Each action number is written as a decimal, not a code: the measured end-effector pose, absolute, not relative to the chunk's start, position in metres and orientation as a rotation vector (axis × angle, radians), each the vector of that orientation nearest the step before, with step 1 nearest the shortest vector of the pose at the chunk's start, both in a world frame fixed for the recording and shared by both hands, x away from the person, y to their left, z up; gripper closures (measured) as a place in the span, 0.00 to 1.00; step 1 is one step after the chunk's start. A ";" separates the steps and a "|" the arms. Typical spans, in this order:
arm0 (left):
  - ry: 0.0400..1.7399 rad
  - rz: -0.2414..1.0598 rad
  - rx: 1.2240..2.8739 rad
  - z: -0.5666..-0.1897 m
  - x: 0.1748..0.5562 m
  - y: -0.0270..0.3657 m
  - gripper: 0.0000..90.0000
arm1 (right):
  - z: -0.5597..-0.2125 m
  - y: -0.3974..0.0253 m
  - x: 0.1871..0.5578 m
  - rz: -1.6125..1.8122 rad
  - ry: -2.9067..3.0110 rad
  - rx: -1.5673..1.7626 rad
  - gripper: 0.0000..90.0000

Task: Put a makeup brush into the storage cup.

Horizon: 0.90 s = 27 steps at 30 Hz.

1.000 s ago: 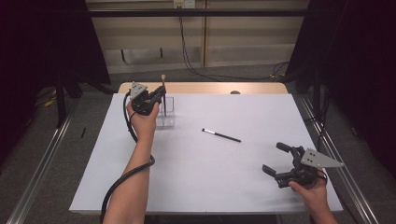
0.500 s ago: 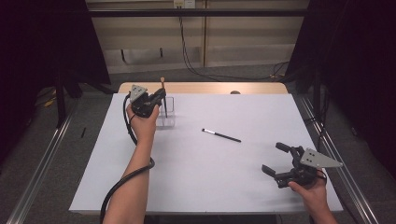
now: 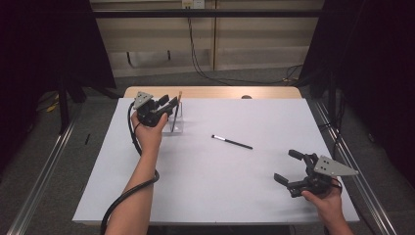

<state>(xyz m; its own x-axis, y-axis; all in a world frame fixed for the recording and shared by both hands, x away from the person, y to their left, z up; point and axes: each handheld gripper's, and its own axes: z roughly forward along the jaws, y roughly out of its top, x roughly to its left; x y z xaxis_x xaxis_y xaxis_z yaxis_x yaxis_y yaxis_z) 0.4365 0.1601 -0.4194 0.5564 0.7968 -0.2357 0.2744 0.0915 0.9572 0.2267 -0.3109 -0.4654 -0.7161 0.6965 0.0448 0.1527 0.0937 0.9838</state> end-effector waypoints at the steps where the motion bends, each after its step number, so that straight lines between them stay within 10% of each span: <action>1: 0.965 0.496 1.475 -0.419 0.436 0.160 0.56 | -0.465 -0.311 0.227 1.659 1.942 0.831 0.00; 27: 0.827 0.431 1.494 -0.423 0.413 0.162 0.19 | -0.465 -0.310 0.225 1.648 1.948 0.828 0.00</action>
<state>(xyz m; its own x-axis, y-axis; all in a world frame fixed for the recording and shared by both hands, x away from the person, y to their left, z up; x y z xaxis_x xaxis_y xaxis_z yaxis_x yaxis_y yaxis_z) 0.4132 0.1624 -0.4226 0.6662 0.7143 -0.2141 0.2333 0.0730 0.9697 0.2251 -0.3099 -0.4650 -0.7160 0.6971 0.0383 0.1532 0.1033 0.9828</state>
